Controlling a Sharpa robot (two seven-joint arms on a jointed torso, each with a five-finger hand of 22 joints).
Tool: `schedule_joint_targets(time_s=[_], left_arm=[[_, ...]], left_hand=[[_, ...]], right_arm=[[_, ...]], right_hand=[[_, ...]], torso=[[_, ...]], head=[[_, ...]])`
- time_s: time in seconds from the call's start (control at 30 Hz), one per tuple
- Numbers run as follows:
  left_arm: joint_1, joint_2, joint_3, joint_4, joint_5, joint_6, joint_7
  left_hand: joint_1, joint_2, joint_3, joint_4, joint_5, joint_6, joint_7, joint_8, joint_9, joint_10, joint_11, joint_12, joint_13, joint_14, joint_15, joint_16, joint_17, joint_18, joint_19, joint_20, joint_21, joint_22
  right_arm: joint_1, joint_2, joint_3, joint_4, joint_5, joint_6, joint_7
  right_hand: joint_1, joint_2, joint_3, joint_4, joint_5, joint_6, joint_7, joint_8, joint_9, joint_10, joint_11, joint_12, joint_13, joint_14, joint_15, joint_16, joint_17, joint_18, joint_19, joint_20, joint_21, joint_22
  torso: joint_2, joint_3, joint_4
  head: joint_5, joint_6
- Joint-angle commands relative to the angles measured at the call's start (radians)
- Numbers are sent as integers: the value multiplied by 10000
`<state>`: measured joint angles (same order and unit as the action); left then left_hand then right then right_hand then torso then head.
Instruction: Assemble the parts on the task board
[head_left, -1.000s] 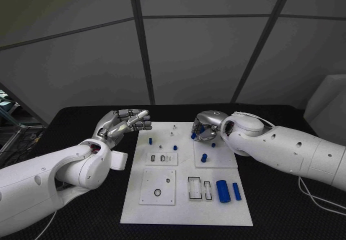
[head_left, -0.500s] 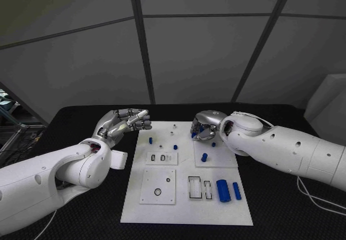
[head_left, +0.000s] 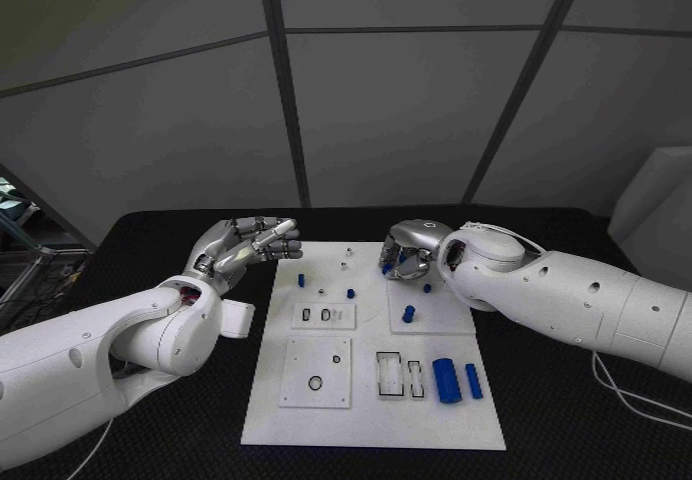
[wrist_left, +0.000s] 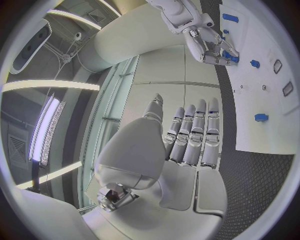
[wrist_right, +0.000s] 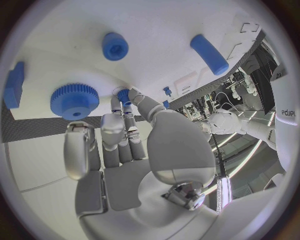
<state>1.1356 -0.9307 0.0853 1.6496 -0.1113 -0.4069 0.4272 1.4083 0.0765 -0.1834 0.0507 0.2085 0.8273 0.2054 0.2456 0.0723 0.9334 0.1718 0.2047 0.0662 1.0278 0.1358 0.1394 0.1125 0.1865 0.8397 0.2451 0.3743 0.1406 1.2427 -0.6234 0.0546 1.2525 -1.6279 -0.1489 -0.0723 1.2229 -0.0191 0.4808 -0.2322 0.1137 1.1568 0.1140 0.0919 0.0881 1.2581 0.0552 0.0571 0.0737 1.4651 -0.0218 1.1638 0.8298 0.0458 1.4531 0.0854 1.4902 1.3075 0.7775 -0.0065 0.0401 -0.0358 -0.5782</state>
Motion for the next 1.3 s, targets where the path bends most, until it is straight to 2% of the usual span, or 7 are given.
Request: schedule_joint_targets(time_s=[0.03,0.17,0.33,0.43,0.67,1.0,1.3], left_arm=[[18,-15,13,18,-50,107,24],[19,-30,13,31,-50,111,24],[24,-44,13,48,-50,121,22],[26,-45,13,52,-50,125,20],[30,-35,13,60,-50,134,19],[36,27,13,55,-50,147,15],[52,53,14,45,-50,145,9]], left_hand=[[122,13,13,-52,-40,-24,96,-65,-14,-6,59,-31,-9,-11,57,-67,8,-54,71,9,-15,-17],[122,13,13,-52,-40,-24,96,-65,-14,-6,59,-31,-9,-11,57,-67,8,-54,71,9,-15,-17],[123,14,13,-54,-40,-24,96,-66,-14,-6,59,-31,-9,-10,57,-68,9,-54,71,9,-15,-18],[132,21,13,-64,-41,-23,99,-69,-14,-5,59,-37,-8,-8,57,-73,10,-54,72,9,-16,-20],[132,21,13,-64,-41,-23,99,-69,-14,-5,59,-37,-8,-8,57,-73,10,-54,72,9,-16,-20],[138,25,12,-75,-43,-23,102,-74,-15,-5,60,-43,-8,-8,58,-80,11,-54,72,10,-17,-22],[138,25,12,-75,-43,-23,102,-74,-15,-5,60,-43,-8,-8,58,-80,11,-54,72,10,-17,-22]], right_arm=[[11,-23,3,96,-82,-505,94],[11,-85,5,289,-93,-850,131],[81,-39,9,378,-38,-1449,82],[129,100,10,264,-27,-1763,3],[191,681,10,-311,-44,-2312,-154],[214,1564,8,-1272,-84,-2449,-86],[215,1942,4,-1678,-112,-2179,37]], right_hand=[[171,108,68,-16,-12,60,8,13,49,106,-21,67,37,-21,-61,49,25,-65,90,-5,75,787],[174,79,88,-39,-8,64,11,4,52,108,-19,59,35,-19,-61,63,37,-70,102,-7,85,809],[51,-82,136,-50,-25,38,32,-74,53,65,9,34,14,-24,-39,109,54,-77,114,3,104,844],[29,-103,138,-46,-32,36,33,-83,53,58,13,33,11,-25,-37,115,57,-78,115,5,106,848],[-27,-158,155,-30,-54,24,36,-115,52,31,21,29,1,-32,-27,118,38,-69,89,13,92,810],[-81,-198,201,-4,-72,-22,51,-172,43,-36,40,21,-17,-45,-13,114,2,-59,57,25,75,765],[-125,-212,226,25,-81,-41,63,-199,40,-70,54,23,-25,-69,-5,68,-94,-46,16,33,51,704]], torso=[[-1,-4,-2],[-3,-5,-6],[-2,-13,-1],[6,-2,7],[12,-9,12],[24,-9,32],[21,-8,20]], head=[[16,5],[24,22],[42,73],[45,107],[57,127],[71,122],[101,94]])
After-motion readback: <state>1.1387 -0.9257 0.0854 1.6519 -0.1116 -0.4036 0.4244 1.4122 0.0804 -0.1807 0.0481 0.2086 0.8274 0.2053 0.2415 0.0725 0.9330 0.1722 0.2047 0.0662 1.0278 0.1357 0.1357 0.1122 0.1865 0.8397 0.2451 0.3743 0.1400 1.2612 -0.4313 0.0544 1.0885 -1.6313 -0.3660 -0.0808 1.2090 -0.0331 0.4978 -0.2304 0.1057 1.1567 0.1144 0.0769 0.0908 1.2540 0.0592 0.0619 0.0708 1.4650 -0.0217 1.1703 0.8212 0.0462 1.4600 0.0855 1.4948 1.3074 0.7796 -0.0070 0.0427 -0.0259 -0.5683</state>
